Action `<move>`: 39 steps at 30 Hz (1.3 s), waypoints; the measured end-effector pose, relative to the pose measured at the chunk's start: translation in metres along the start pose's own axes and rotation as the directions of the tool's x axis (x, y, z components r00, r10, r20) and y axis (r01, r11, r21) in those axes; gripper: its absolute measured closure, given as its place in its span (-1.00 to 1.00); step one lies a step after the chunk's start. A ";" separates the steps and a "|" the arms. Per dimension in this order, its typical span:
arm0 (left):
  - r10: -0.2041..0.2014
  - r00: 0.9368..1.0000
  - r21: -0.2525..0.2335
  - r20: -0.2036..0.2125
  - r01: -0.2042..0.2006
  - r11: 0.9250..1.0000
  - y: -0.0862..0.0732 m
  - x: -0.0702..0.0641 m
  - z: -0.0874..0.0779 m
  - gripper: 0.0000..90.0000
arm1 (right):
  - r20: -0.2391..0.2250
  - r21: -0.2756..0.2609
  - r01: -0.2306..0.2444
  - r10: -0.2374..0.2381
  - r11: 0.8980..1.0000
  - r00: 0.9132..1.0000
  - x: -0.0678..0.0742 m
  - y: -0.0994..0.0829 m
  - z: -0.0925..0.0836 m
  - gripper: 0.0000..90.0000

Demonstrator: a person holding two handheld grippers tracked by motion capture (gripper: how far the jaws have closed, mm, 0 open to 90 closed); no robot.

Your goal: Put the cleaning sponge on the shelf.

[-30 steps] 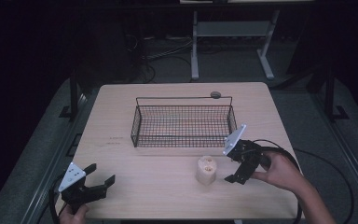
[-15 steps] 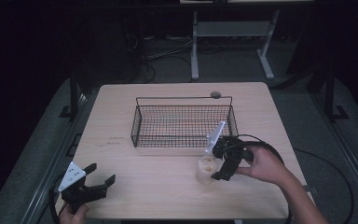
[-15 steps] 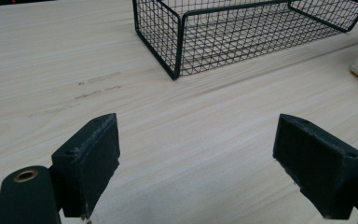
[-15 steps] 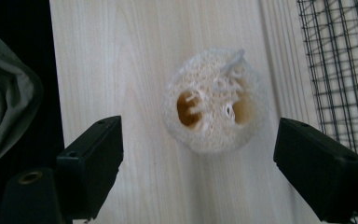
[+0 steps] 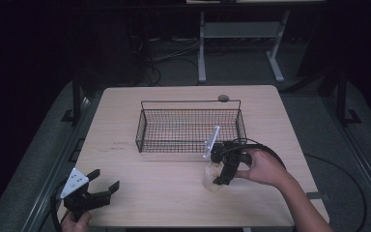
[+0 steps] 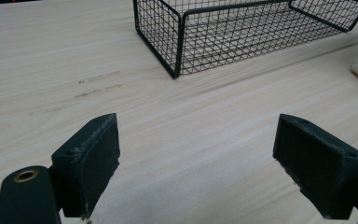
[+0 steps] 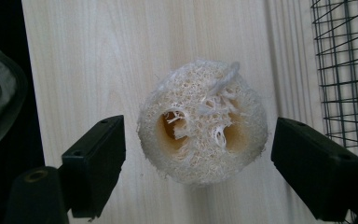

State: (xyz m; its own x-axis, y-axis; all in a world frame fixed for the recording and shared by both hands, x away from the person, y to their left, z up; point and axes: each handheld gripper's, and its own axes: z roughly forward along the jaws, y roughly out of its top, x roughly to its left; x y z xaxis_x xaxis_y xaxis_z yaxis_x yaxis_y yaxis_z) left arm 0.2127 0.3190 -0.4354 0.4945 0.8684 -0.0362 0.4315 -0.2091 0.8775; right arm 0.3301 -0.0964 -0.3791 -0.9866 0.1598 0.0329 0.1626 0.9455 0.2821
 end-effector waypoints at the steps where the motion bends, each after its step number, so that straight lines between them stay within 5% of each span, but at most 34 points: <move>1: 0.002 1.000 0.000 0.000 -0.002 1.000 0.000 0.000 0.000 -0.69 | -0.005 -0.001 -0.001 0.001 1.000 1.000 0.000 0.000 0.001 -0.59; 19: -0.007 1.000 -0.009 -0.007 0.007 1.000 0.000 0.001 -0.002 -0.69 | -0.042 -0.003 -0.012 0.012 1.000 0.999 -0.005 0.001 0.008 -0.38; 39: -0.006 1.000 -0.006 -0.006 0.005 1.000 0.000 0.002 -0.002 -0.69 | -0.048 -0.074 -0.017 0.014 0.997 0.999 -0.005 -0.010 -0.025 -0.37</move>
State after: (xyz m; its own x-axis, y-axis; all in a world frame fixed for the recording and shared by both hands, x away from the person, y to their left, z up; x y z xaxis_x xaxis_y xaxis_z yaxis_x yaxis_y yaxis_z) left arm 0.2121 0.3214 -0.4344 0.4875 0.8723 -0.0381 0.4297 -0.2017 0.8801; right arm 0.3332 -0.1136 -0.3579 -0.9838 0.1592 0.0827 0.1783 0.9191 0.3513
